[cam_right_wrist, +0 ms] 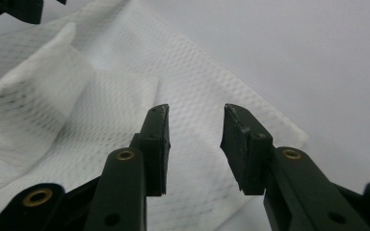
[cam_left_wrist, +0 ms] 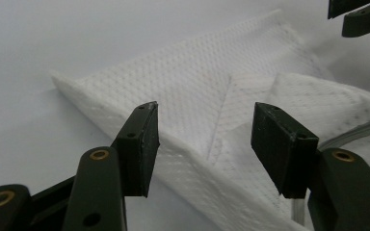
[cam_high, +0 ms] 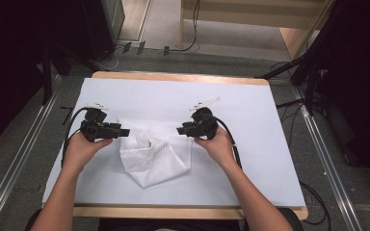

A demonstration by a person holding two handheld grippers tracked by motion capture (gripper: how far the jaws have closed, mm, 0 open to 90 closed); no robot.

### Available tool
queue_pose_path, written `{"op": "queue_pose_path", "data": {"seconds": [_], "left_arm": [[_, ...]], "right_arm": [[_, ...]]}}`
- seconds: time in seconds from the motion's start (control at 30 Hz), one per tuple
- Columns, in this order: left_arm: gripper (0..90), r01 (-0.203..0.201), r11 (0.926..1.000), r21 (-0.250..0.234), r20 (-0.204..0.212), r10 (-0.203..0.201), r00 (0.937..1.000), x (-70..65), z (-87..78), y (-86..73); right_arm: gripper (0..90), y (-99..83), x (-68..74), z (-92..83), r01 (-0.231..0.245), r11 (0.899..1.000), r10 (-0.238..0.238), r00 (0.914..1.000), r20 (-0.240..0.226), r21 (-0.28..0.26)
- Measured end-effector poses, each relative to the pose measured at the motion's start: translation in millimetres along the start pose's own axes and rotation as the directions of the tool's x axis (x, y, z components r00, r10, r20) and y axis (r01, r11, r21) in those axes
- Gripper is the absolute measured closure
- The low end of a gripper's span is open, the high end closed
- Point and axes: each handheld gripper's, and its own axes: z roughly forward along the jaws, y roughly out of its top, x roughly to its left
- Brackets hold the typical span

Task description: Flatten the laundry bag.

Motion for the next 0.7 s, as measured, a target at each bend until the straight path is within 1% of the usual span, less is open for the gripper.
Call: {"op": "queue_pose_path", "data": {"seconds": [0.07,0.17,0.23,0.3,0.37,0.43,0.53,0.57,0.63,0.67,0.7], "left_arm": [[44.0,0.009,1.0,0.001,-0.007,-0.009,0.9999,1.9,0.4,-1.9],[44.1,0.018,0.9998,-0.001,-0.012,-0.018,0.9998,5.1,0.8,-4.6],[44.2,0.031,0.9995,0.001,-0.017,-0.031,0.9994,7.0,1.4,-6.7],[44.5,0.036,0.9993,0.012,-0.026,-0.036,0.999,9.2,1.9,-8.7],[45.0,0.04,0.999,0.018,-0.032,-0.04,0.9987,10.2,2.1,-10.3],[46.4,0.055,0.9983,0.02,-0.025,-0.054,0.9982,12.1,1.8,-12.2],[52.8,0.078,0.9965,0.027,-0.014,-0.078,0.9968,14.9,3.0,-14.9],[54.9,0.091,0.9951,0.039,-0.006,-0.091,0.9958,16.3,3.6,-16.3],[62.4,0.098,0.9935,0.057,0.004,-0.099,0.9951,18.1,5.1,-18.4],[64.8,0.104,0.9924,0.066,0.011,-0.105,0.9944,19.1,6.0,-19.8],[69.4,0.112,0.9909,0.075,0.017,-0.113,0.9934,19.7,6.6,-20.6]], "right_arm": [[62.8,-2.2,-4.8,0.8,-0.007,1.0,0.007,0.9999,0.013,0.0],[61.0,-6.5,-14.4,3.3,-0.03,1.0,0.03,0.9991,0.03,0.005],[60.4,-9.1,-20.1,5.7,-0.045,0.999,0.045,0.9983,0.038,0.008],[60.1,-12.3,-26.8,8.7,-0.064,0.998,0.063,0.9969,0.047,0.022],[59.4,-14.5,-32.1,11.2,-0.074,0.997,0.072,0.9959,0.054,0.027],[58.8,-15.9,-35.2,13.8,-0.082,0.996,0.08,0.995,0.059,0.033],[58.2,-18.0,-37.2,19.0,-0.091,0.994,0.087,0.9938,0.069,0.058],[58.2,-18.7,-37.8,20.9,-0.088,0.994,0.083,0.9938,0.074,0.064],[58.1,-19.6,-38.2,24.5,-0.086,0.993,0.08,0.9938,0.078,0.076],[58.2,-19.6,-37.7,24.9,-0.083,0.994,0.077,0.9936,0.082,0.077],[58.2,-19.3,-36.5,25.6,-0.081,0.994,0.075,0.9938,0.081,0.076]]}}
